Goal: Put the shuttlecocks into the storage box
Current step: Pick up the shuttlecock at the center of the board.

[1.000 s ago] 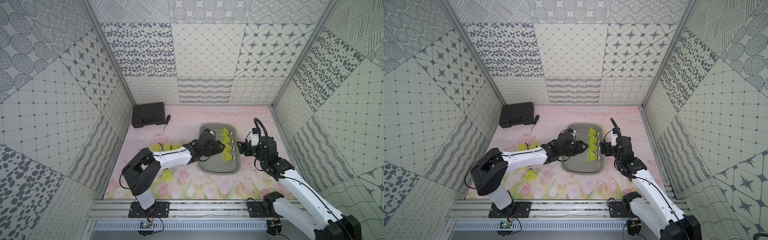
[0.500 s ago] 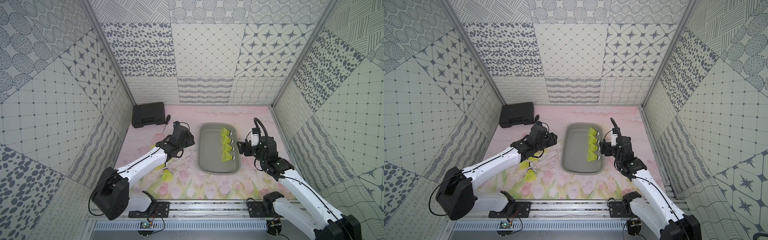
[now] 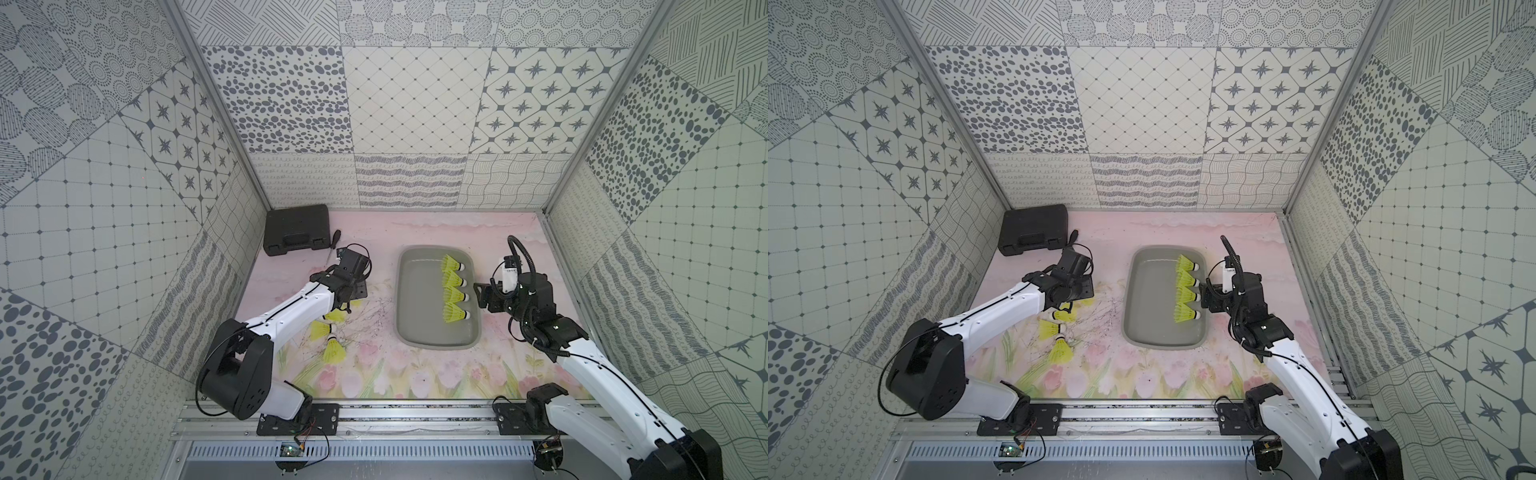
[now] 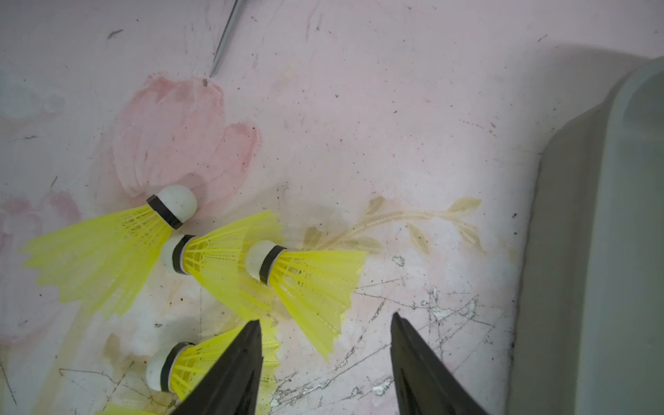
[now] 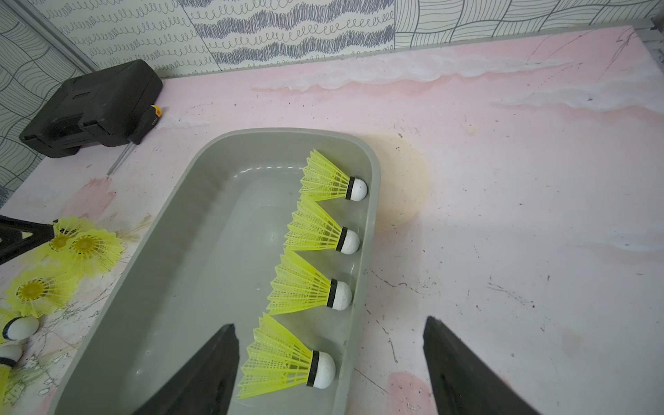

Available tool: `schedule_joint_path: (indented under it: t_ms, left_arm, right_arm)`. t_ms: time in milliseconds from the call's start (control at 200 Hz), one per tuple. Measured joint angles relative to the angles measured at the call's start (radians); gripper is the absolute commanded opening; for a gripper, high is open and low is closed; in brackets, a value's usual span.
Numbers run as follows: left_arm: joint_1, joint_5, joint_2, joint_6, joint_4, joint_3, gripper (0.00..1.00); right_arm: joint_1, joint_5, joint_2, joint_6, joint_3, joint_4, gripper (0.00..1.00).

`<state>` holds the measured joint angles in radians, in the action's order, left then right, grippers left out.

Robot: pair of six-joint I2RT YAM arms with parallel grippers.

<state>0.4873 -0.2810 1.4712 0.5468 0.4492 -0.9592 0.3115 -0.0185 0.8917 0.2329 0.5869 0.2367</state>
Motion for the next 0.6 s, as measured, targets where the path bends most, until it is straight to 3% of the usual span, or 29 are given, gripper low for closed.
schedule_joint_path:
  t_ms: [410, 600]
  left_arm:
    - [-0.003, -0.021, 0.138, -0.119, 0.086, -0.091, 0.54]
    - [-0.003, -0.021, 0.178, -0.146, 0.108, -0.119, 0.46]
  right_arm:
    - [0.0, 0.0, 0.0, 0.001, 0.0, 0.0, 0.84]
    - [0.0, 0.0, 0.0, 0.003, 0.0, 0.0, 0.84]
